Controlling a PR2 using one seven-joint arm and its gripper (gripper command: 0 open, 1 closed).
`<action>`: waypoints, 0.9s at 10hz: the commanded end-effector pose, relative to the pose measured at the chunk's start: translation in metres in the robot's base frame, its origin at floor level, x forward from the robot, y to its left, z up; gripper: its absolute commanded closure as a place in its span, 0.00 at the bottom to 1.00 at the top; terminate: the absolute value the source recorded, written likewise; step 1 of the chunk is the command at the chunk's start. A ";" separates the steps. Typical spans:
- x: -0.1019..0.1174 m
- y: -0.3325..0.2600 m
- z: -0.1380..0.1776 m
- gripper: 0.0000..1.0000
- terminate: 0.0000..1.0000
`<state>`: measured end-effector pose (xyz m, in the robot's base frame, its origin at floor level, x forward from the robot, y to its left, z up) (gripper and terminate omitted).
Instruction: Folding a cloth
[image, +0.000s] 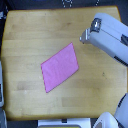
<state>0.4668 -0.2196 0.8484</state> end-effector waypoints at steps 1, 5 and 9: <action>-0.035 0.060 -0.042 0.00 0.00; -0.045 0.092 -0.052 0.00 0.00; -0.039 0.128 -0.075 0.00 0.00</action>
<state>0.4199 -0.1318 0.7988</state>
